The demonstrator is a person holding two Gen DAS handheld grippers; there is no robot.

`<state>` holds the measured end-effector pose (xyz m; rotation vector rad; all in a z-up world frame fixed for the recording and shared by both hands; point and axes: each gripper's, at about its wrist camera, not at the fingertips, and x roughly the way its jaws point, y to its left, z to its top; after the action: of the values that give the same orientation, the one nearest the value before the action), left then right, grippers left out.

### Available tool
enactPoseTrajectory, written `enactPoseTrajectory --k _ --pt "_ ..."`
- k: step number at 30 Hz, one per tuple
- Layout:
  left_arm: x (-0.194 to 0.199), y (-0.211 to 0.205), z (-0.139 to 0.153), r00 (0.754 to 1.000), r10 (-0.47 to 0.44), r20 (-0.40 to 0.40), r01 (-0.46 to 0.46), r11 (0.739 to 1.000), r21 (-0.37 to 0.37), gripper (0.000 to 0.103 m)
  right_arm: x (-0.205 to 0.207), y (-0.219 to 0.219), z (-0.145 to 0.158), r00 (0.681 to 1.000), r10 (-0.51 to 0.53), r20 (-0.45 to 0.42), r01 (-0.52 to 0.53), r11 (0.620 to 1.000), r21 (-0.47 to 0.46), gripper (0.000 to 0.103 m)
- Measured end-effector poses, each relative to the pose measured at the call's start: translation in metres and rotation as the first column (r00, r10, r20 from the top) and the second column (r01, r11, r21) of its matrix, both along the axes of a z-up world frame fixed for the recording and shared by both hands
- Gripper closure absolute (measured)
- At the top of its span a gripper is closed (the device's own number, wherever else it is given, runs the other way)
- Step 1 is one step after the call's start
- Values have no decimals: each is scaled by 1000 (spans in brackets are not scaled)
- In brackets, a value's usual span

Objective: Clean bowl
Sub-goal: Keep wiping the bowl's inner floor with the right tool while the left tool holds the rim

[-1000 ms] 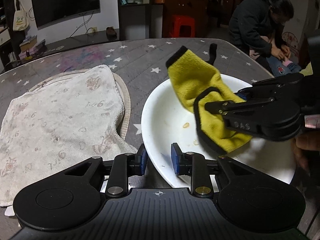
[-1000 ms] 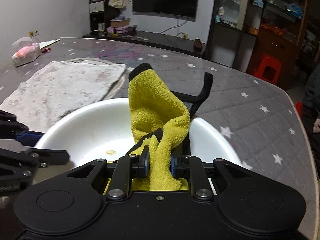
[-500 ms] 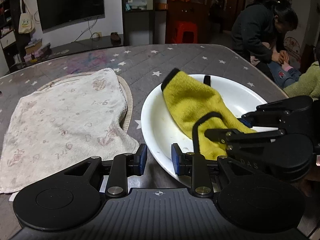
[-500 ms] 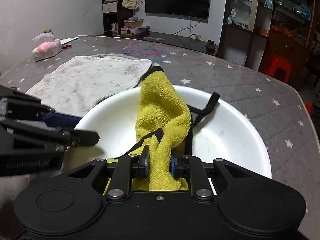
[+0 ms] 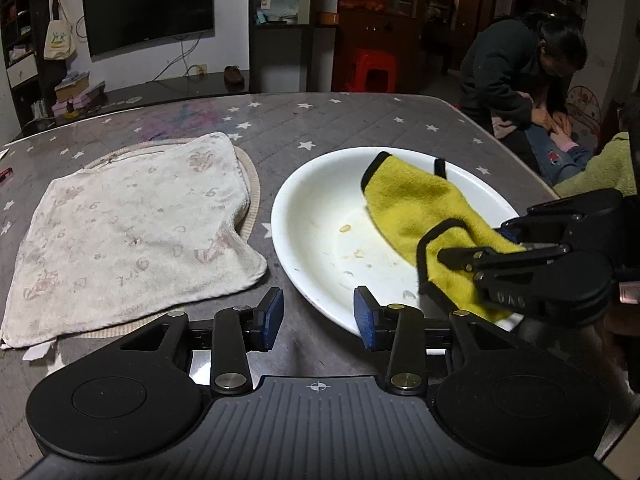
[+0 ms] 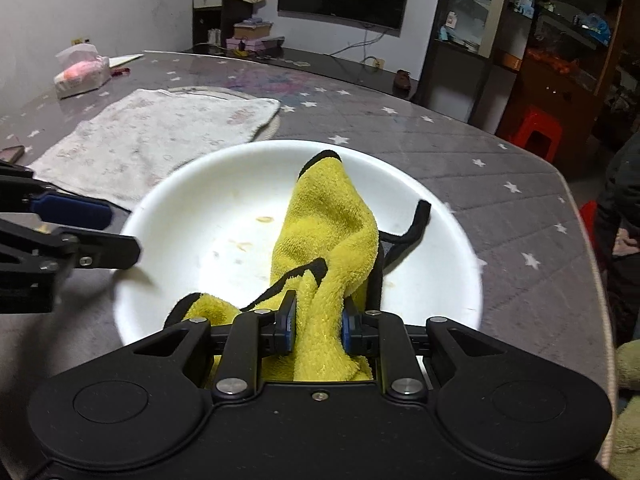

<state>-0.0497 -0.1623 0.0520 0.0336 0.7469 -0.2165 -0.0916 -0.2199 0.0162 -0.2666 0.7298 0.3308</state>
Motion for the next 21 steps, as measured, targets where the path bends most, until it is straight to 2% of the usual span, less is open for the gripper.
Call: enactPoseTrajectory --k 11,12,21 --pt "8 -2 -6 1000 -4 -26 3 1000 -14 61 27 -12 -9 999 -48 9 48 998 33 82" --pt "9 -2 -7 1000 -7 -28 6 1000 -18 66 30 -13 -9 999 -50 8 49 998 38 82" --pt "19 -3 -9 999 -1 -46 0 1000 -14 72 50 -3 -10 1000 -20 14 19 999 35 82"
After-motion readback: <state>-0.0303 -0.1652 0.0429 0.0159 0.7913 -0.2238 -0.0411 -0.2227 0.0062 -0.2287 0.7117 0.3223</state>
